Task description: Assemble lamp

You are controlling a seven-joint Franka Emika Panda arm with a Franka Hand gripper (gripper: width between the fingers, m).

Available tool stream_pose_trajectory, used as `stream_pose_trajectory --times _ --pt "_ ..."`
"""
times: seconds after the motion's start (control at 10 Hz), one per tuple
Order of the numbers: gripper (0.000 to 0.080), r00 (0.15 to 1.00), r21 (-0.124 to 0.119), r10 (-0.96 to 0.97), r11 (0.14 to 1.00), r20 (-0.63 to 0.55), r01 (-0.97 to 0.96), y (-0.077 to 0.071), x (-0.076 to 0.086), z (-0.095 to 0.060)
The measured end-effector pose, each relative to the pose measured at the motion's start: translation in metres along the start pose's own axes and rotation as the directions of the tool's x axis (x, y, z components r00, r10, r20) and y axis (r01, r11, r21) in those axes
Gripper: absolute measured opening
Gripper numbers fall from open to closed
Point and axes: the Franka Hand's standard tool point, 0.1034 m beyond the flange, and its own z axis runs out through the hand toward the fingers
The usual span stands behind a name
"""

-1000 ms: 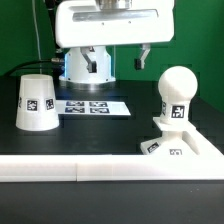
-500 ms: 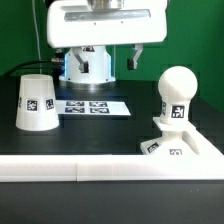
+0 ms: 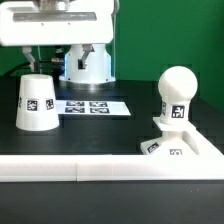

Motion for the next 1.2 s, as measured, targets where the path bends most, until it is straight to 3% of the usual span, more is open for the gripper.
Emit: stream_pose_trajectory --times 0.3,0.7,1.2 --pt "0.0699 1.000 0.004 -0.001 1.000 0.009 0.001 -0.001 -0.009 0.002" --pt "0.0699 1.000 0.008 0.011 1.000 0.014 -0.011 0.008 -0.056 0.013" --pt "0.0699 1.000 0.002 -0.015 1.000 0.026 0.015 0.000 -0.048 0.019"
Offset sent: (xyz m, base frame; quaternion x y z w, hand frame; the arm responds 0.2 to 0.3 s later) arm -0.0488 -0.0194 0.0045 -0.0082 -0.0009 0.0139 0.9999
